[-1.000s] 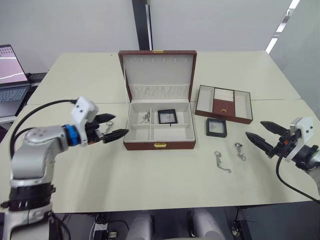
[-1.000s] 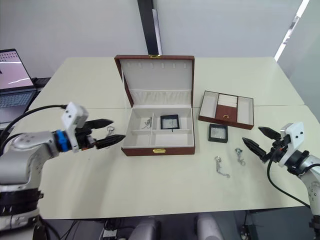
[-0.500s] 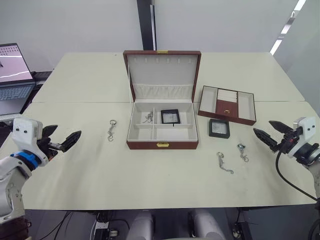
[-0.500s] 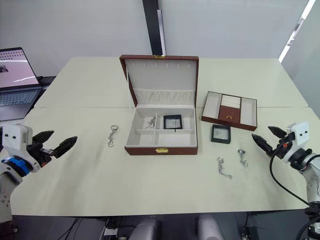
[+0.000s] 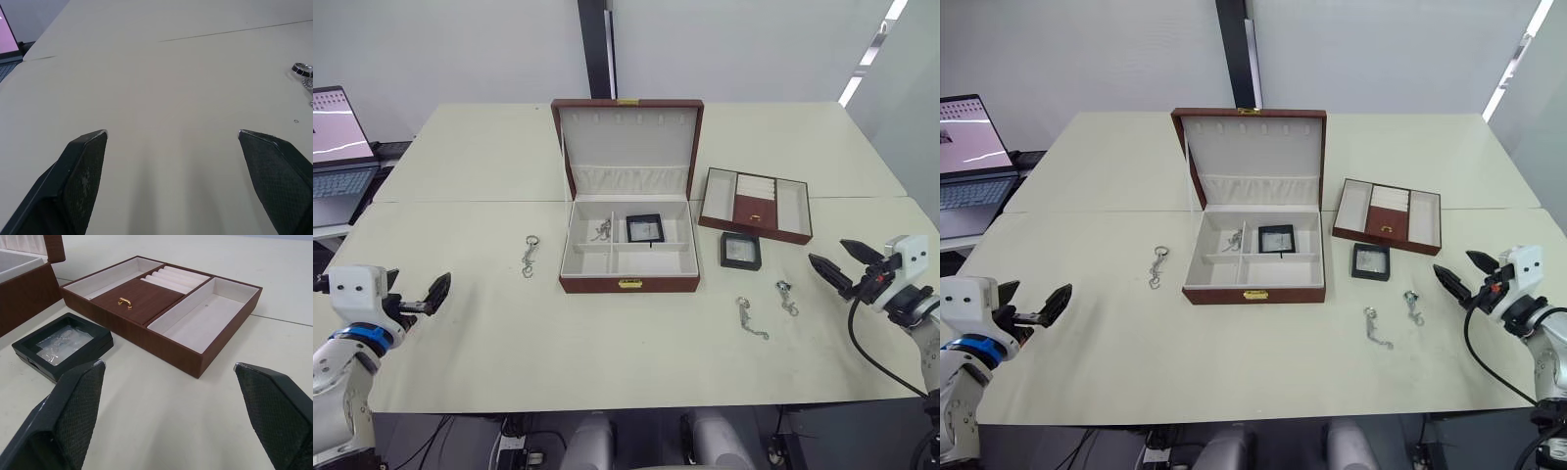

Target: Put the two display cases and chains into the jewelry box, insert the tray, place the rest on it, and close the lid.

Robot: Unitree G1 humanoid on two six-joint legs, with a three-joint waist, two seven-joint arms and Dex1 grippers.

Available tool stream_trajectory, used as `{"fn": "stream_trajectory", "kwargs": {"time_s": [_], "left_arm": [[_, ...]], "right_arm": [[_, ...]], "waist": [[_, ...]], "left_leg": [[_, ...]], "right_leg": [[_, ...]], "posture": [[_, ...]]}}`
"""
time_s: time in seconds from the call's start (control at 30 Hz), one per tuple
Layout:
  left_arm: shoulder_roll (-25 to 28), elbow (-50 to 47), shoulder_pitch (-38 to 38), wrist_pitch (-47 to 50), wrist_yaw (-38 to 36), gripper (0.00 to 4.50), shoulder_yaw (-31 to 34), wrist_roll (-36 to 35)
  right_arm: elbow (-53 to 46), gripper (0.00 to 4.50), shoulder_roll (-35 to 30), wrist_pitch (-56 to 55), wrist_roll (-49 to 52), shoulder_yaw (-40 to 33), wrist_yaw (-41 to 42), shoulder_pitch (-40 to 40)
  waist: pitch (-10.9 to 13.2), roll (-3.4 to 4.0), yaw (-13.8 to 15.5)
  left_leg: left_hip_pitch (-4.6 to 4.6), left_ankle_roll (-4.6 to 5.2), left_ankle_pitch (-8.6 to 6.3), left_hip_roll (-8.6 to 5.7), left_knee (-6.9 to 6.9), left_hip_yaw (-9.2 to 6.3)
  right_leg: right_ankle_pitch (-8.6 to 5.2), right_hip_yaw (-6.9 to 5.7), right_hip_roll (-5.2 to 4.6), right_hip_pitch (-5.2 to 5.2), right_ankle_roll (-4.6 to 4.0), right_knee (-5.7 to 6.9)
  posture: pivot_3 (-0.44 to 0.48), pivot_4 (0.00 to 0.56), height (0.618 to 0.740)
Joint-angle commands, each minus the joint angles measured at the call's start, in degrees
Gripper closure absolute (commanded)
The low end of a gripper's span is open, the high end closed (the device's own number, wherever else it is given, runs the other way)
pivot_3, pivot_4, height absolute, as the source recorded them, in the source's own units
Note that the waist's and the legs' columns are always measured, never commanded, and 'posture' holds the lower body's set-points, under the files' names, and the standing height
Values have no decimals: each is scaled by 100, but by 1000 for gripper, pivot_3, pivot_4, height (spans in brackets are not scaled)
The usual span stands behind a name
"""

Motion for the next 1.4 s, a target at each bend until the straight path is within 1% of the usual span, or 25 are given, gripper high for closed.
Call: {"fn": "stream_trajectory", "kwargs": {"time_s": [0.03, 0.37, 0.67, 0.87, 1.07, 1.23, 1.4], "left_arm": [[35, -124, 58, -150, 36, 72, 59, -98], [70, -166, -11, -99, 64, 72, -18, -115], [54, -234, -146, -4, 98, 72, -153, -210], [-130, -379, -378, 92, 239, 72, -457, -297], [-580, -522, -725, 220, 552, 72, -820, -376], [-939, -491, -1064, 233, 961, 72, -1154, -267], [-1107, -305, -1333, 226, 1186, 72, -1380, -172]], "right_arm": [[-42, 0, -3, -141, -14, -156, -23, 13], [26, 0, 2, -178, -16, -168, -42, 23], [-238, 0, 33, -19, 180, -250, 36, 130], [-1342, 0, -15, 521, 499, 80, 407, 227], [-2833, 0, -240, 1367, 830, 723, 793, 10], [-3468, 0, -390, 1799, 930, 1144, 920, -484], [-3728, 0, -358, 2148, 947, 1457, 853, -1020]], "waist": [[0, 0, 0], [0, 0, 0], [0, 1, 0], [-1, 2, -1], [-2, 3, 1], [-2, 1, 15], [-2, 1, 8]], "left_leg": [[0, 0, 0, 0, 0, 0], [0, 0, 0, -1, 0, 1], [0, 0, 0, -1, 0, 0], [0, 0, 0, 1, 0, 1], [-1, 0, 0, 0, 0, -1], [-3, -1, 0, -2, 2, -6], [-5, -1, 0, -5, 3, -5]], "right_leg": [[0, 0, 0, 0, 0, 0], [0, 1, 0, 0, 0, 0], [0, 1, 0, 0, 0, 0], [0, 2, 0, 1, 0, 0], [0, -1, 3, 0, 0, -1], [1, -4, 0, 0, 2, -2], [1, -5, 2, 0, 3, -6]], "posture": [[0, 150, 740], [0, 150, 740], [0, 150, 740], [0, 150, 740], [0, 150, 740], [0, 150, 740], [0, 150, 740]]}}
